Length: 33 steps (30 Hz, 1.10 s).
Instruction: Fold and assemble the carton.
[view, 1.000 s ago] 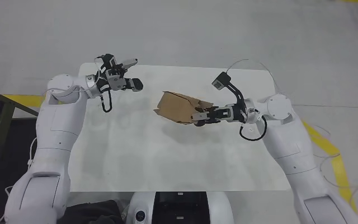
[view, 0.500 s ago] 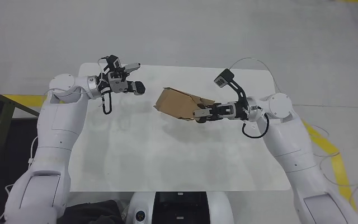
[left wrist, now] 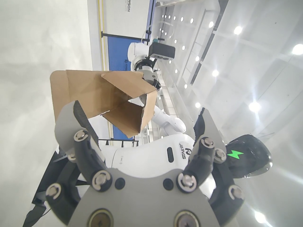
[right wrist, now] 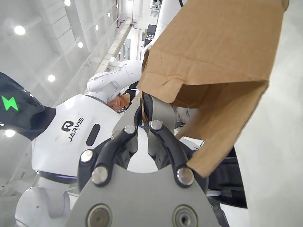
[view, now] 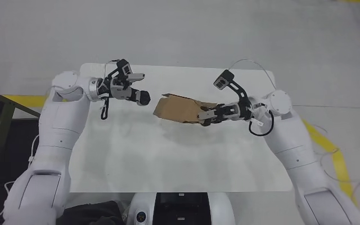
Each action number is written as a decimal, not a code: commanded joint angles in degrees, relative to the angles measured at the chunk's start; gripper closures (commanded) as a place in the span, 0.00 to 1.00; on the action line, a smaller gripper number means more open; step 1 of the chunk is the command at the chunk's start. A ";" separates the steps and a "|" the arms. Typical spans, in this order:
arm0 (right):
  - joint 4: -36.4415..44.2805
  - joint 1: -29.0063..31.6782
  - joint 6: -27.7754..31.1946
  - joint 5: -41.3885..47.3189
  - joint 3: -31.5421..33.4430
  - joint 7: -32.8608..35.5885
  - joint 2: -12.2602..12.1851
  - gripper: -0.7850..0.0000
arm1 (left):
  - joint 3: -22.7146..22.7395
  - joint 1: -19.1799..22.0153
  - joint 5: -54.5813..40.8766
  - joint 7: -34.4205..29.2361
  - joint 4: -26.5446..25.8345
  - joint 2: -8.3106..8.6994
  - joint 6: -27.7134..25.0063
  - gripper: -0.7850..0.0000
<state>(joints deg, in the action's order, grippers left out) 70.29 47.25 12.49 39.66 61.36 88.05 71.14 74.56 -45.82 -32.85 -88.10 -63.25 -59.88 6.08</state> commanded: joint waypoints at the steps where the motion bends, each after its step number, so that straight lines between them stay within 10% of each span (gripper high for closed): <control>1: -1.05 -0.73 0.28 1.34 -0.72 -0.05 0.08 1.00 | -1.54 0.14 -1.29 0.10 -1.00 0.16 0.49 0.00; 33: -9.30 -9.04 3.74 17.37 -18.32 -0.05 -1.30 1.00 | -17.55 5.21 -19.62 0.10 -3.24 7.20 -2.08 0.00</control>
<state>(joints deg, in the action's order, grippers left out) 61.02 38.36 16.12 56.75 43.41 88.00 69.88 57.40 -40.82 -52.13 -88.00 -66.62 -52.79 3.98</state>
